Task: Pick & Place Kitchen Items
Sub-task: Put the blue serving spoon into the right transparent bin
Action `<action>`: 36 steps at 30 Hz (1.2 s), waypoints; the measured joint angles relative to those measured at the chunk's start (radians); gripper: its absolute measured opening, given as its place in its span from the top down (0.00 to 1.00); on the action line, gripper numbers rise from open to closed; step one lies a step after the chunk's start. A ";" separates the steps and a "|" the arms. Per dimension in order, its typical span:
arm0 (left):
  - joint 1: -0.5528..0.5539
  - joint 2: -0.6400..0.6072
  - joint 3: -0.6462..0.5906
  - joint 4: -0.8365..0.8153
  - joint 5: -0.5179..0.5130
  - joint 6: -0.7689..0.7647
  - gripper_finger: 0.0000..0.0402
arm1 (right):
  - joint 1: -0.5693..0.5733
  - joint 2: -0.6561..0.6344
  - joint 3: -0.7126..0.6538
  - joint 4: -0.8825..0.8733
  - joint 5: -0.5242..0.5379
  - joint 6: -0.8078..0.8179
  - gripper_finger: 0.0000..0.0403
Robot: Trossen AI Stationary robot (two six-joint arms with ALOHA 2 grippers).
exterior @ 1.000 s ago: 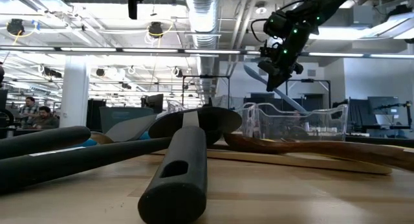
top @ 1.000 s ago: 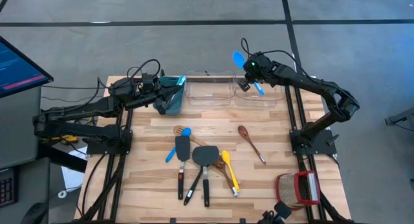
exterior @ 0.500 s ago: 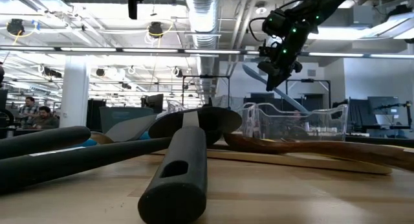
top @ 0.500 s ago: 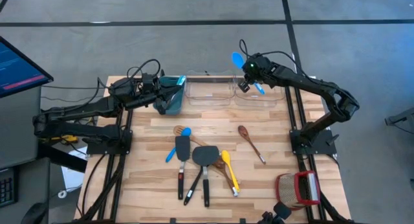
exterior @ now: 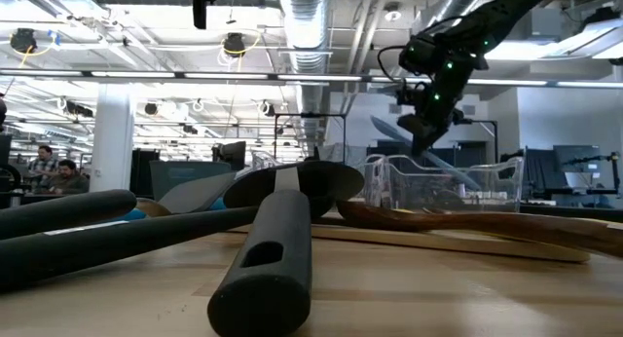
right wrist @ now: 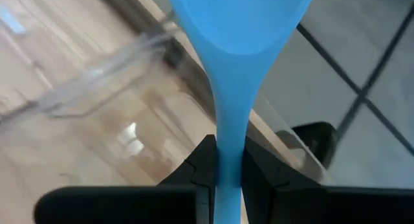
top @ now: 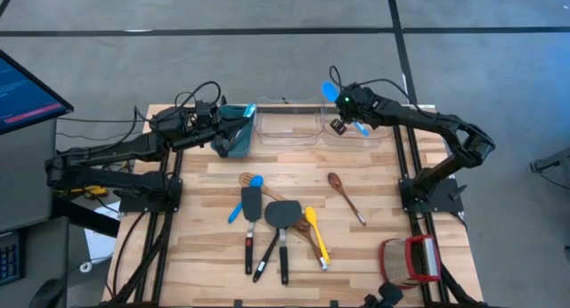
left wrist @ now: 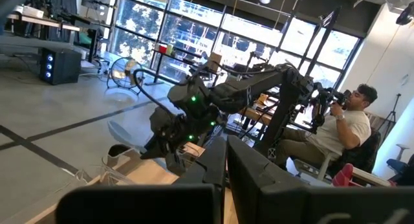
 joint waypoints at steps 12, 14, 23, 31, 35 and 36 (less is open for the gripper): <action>0.000 0.000 0.000 0.000 0.000 0.000 1.00 | 0.005 0.000 0.000 -0.065 0.081 -0.025 0.91; 0.000 0.000 0.000 0.000 0.000 0.000 1.00 | 0.003 0.000 0.000 -0.053 0.081 -0.025 0.91; 0.000 0.000 0.000 0.000 0.000 0.000 1.00 | -0.005 0.001 0.000 -0.056 0.081 -0.025 0.91; 0.000 0.000 0.000 0.000 0.000 0.000 1.00 | -0.010 0.002 -0.080 -0.002 0.072 -0.025 0.91; 0.000 0.000 0.000 0.000 0.000 0.000 1.00 | -0.005 0.002 -0.138 0.037 0.072 -0.024 0.91; 0.000 0.000 0.000 0.000 0.000 0.000 1.00 | -0.002 0.002 -0.147 0.038 0.072 -0.024 0.91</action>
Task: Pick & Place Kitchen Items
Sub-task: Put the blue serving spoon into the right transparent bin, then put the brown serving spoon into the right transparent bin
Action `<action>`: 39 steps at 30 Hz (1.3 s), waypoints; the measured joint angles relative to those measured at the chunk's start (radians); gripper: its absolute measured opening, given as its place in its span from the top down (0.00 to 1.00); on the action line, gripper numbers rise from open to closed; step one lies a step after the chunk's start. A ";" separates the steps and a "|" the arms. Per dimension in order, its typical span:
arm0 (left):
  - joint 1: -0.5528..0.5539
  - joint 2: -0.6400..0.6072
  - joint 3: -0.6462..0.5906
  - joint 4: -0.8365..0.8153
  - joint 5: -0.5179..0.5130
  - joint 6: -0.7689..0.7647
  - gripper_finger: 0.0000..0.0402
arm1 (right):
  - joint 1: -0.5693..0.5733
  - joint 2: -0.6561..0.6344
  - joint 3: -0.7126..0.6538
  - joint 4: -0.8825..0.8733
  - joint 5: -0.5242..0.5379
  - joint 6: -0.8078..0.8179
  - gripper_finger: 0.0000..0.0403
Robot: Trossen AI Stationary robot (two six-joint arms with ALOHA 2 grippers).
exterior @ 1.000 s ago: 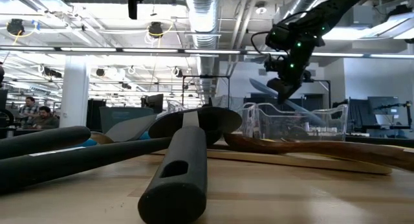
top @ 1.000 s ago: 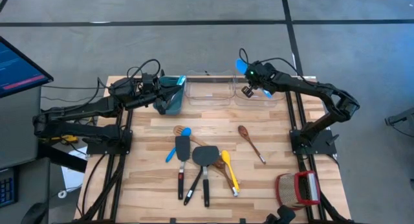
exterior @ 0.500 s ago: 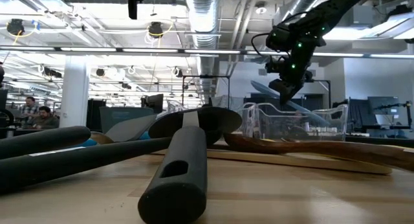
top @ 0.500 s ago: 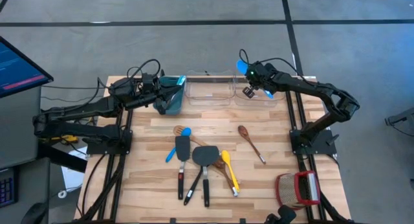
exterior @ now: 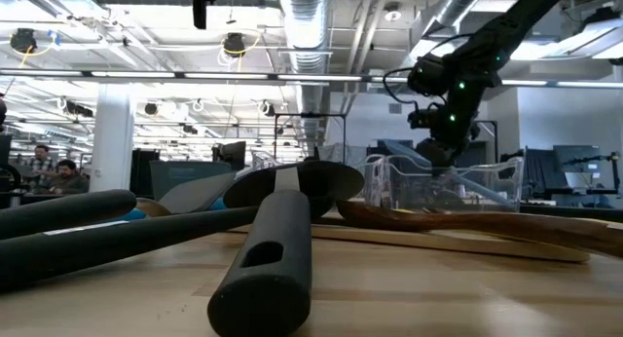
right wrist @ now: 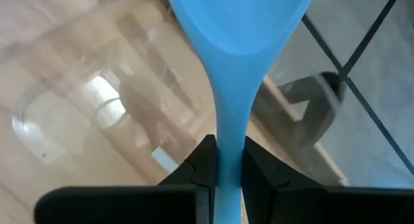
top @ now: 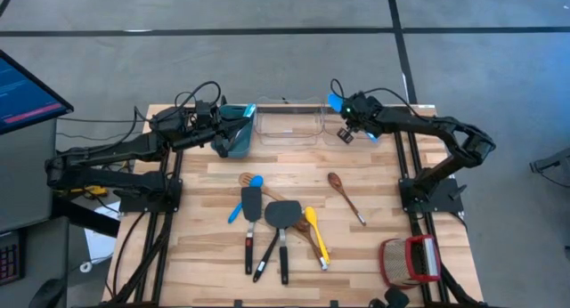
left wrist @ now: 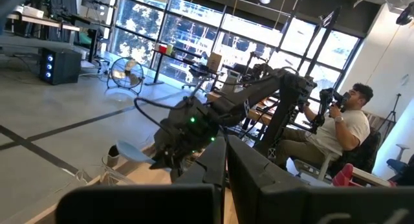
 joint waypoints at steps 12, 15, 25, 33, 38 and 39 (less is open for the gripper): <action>0.000 0.000 0.000 0.000 0.000 0.000 1.00 | -0.001 0.000 -0.010 0.002 -0.001 0.000 0.89; 0.000 0.000 0.000 0.000 0.000 0.000 1.00 | -0.001 0.000 -0.010 0.002 -0.001 0.000 0.83; 0.000 0.000 0.000 0.000 0.000 0.000 1.00 | -0.001 0.000 -0.010 0.000 -0.001 0.000 0.78; 0.000 0.000 0.000 0.000 0.000 0.000 1.00 | 0.000 0.000 0.002 -0.002 -0.001 -0.001 0.78; 0.000 0.000 0.000 0.000 0.000 -0.001 1.00 | 0.008 0.000 0.053 -0.025 -0.003 -0.003 0.78; 0.000 0.000 0.000 0.000 0.000 0.000 1.00 | 0.013 0.000 0.066 -0.033 -0.003 -0.004 0.78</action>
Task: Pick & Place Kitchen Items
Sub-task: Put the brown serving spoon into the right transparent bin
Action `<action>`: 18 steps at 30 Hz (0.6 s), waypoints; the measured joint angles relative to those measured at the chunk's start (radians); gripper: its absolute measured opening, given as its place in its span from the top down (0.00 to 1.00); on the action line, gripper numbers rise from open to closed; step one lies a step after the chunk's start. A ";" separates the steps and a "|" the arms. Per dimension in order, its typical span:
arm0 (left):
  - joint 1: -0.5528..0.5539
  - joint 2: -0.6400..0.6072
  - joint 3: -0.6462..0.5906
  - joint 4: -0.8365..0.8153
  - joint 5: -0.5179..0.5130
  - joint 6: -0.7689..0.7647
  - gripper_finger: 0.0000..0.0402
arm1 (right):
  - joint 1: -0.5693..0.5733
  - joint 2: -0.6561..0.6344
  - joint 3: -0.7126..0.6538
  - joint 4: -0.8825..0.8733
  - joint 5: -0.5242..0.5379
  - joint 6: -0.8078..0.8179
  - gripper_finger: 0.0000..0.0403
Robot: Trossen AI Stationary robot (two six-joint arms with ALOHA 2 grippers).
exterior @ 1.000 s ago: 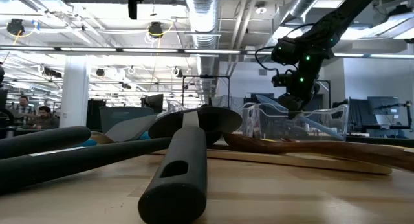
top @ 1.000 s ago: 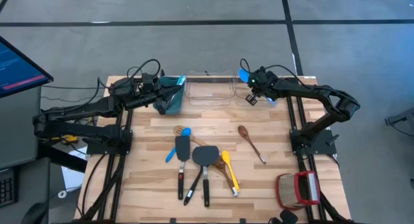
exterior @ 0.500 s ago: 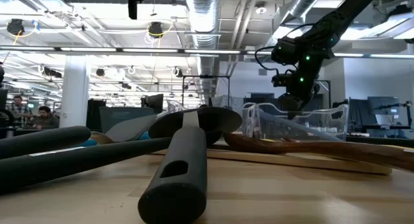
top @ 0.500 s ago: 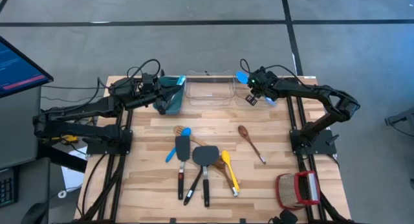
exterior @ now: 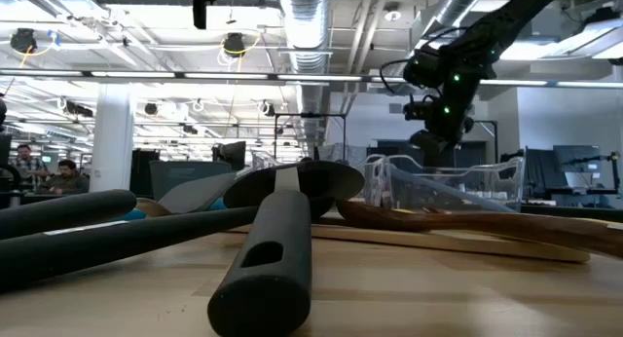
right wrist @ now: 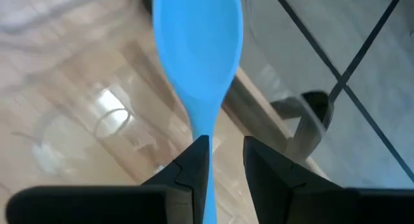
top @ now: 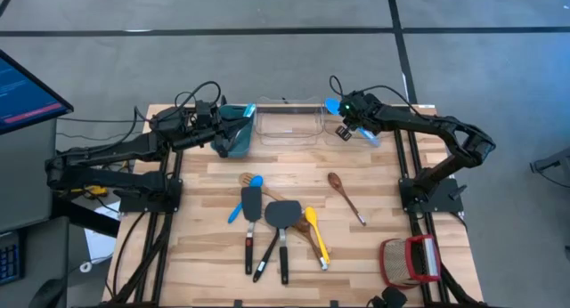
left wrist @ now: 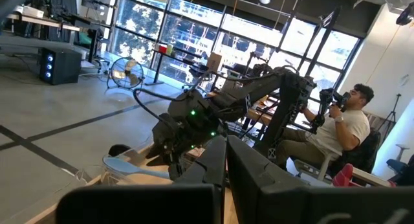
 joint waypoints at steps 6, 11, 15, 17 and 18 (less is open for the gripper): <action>0.000 0.000 0.000 0.000 0.000 0.000 1.00 | 0.039 0.000 0.095 -0.093 0.000 -0.006 0.78; 0.000 0.000 0.000 0.000 0.000 0.000 1.00 | 0.086 0.000 0.182 -0.176 0.000 -0.006 0.78; 0.000 0.000 0.000 0.000 0.000 0.000 1.00 | 0.128 0.000 0.255 -0.249 0.000 -0.006 0.79; 0.000 0.000 0.000 0.000 0.000 0.000 1.00 | 0.148 0.000 0.294 -0.286 0.000 -0.006 0.80; 0.000 0.000 0.000 0.000 0.000 0.000 1.00 | 0.158 0.000 0.313 -0.303 0.000 -0.006 0.81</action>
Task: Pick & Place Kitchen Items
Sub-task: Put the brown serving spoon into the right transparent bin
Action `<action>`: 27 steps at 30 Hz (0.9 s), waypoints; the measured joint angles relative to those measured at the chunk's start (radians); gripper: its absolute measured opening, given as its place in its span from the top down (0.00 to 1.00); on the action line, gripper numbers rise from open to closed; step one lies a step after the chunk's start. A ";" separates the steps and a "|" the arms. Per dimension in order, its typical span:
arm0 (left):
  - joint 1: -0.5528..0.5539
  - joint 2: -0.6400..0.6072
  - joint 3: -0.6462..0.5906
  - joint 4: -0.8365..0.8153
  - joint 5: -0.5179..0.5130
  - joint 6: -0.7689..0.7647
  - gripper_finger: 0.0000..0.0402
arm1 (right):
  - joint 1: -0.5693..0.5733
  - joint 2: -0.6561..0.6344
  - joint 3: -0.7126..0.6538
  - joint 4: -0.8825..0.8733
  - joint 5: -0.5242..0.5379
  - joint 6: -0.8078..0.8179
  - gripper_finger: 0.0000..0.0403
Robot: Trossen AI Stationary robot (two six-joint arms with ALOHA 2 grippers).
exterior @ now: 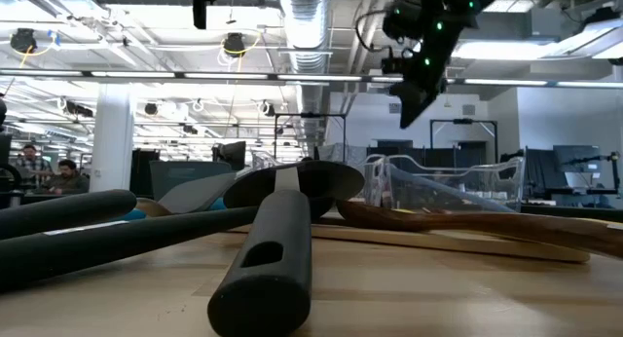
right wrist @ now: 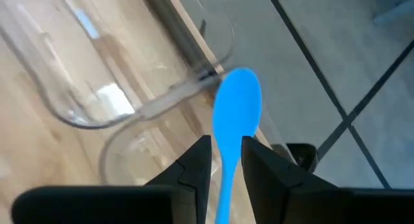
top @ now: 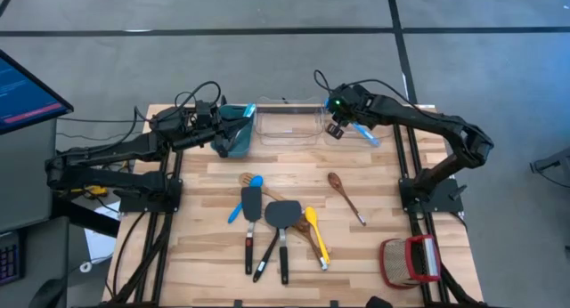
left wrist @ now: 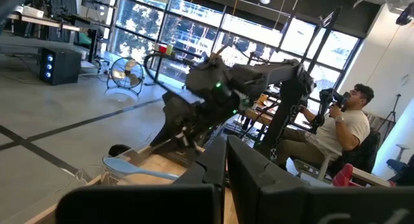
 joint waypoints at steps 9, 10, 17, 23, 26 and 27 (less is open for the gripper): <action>0.000 0.000 0.000 0.000 0.000 0.000 1.00 | 0.080 0.000 0.157 -0.138 0.000 0.002 0.85; 0.000 0.000 0.000 0.000 0.000 0.000 1.00 | 0.089 0.000 0.170 -0.148 0.000 0.002 0.85; 0.000 0.000 0.000 0.000 0.000 0.000 1.00 | 0.148 0.000 0.231 -0.190 0.000 0.001 0.85; 0.000 0.000 0.000 0.000 0.000 0.000 1.00 | 0.195 0.000 0.252 -0.227 0.000 0.000 0.85; 0.000 0.000 0.000 0.000 0.000 0.000 1.00 | 0.216 0.000 0.253 -0.245 0.001 0.000 0.85; 0.000 0.000 0.000 0.000 0.000 0.000 1.00 | 0.223 0.000 0.253 -0.249 0.001 0.000 0.85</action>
